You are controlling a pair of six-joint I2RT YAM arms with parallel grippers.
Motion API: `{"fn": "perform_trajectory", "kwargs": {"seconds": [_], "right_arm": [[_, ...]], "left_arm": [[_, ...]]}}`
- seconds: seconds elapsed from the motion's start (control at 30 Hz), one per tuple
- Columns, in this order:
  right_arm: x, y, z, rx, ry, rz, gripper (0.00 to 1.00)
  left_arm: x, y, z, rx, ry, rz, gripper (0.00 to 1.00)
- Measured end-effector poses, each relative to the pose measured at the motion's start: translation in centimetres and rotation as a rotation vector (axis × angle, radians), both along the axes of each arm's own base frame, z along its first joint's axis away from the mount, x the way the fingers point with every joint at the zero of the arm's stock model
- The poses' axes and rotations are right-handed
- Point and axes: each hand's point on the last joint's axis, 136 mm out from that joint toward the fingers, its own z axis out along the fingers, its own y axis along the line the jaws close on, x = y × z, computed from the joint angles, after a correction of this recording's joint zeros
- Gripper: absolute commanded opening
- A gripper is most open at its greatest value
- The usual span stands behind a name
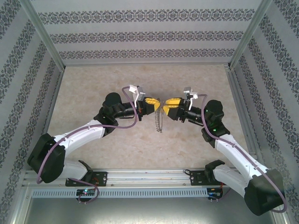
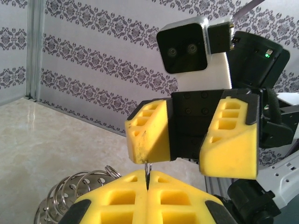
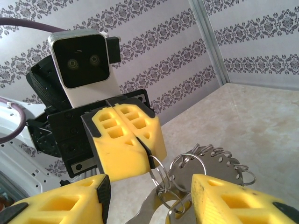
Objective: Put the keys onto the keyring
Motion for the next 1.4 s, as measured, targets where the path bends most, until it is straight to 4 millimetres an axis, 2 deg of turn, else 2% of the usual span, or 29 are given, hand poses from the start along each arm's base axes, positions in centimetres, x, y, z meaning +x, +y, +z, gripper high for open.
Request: {"fn": "perform_trajectory", "kwargs": {"seconds": [0.27, 0.4, 0.5, 0.53, 0.7, 0.87, 1.07, 1.13, 1.4], "right_arm": [[1.0, 0.8, -0.4, 0.011, 0.02, 0.015, 0.47], [1.1, 1.1, -0.3, 0.019, 0.02, 0.023, 0.3], [1.0, 1.4, 0.1, 0.027, 0.013, 0.037, 0.03], [1.0, 1.4, 0.2, 0.03, 0.012, 0.042, 0.0], [0.9, 1.4, 0.4, 0.032, 0.007, 0.048, 0.0], [1.3, 1.4, -0.2, 0.024, 0.03, 0.041, 0.0], [2.9, 1.4, -1.1, 0.002, 0.083, 0.019, 0.0], [3.6, 1.3, -1.1, -0.006, 0.096, 0.01, 0.0], [6.6, 1.3, -0.8, -0.041, 0.104, -0.012, 0.0]], "left_arm": [[-0.1, 0.0, 0.9, -0.035, -0.003, -0.007, 0.0], [-0.1, 0.0, 0.9, -0.039, 0.0, -0.008, 0.0], [-0.1, 0.0, 1.0, -0.043, 0.0, -0.007, 0.0], [0.0, 0.0, 1.0, -0.045, -0.001, -0.006, 0.0], [0.4, 0.3, 1.0, -0.047, -0.001, 0.009, 0.0], [1.2, 1.1, 0.5, -0.042, 0.004, 0.041, 0.28], [3.7, 4.2, 0.9, -0.017, -0.021, 0.172, 0.68], [4.3, 4.9, 0.8, -0.004, -0.028, 0.196, 1.0], [8.5, 6.9, 0.4, -0.014, -0.013, 0.248, 1.0]]}}
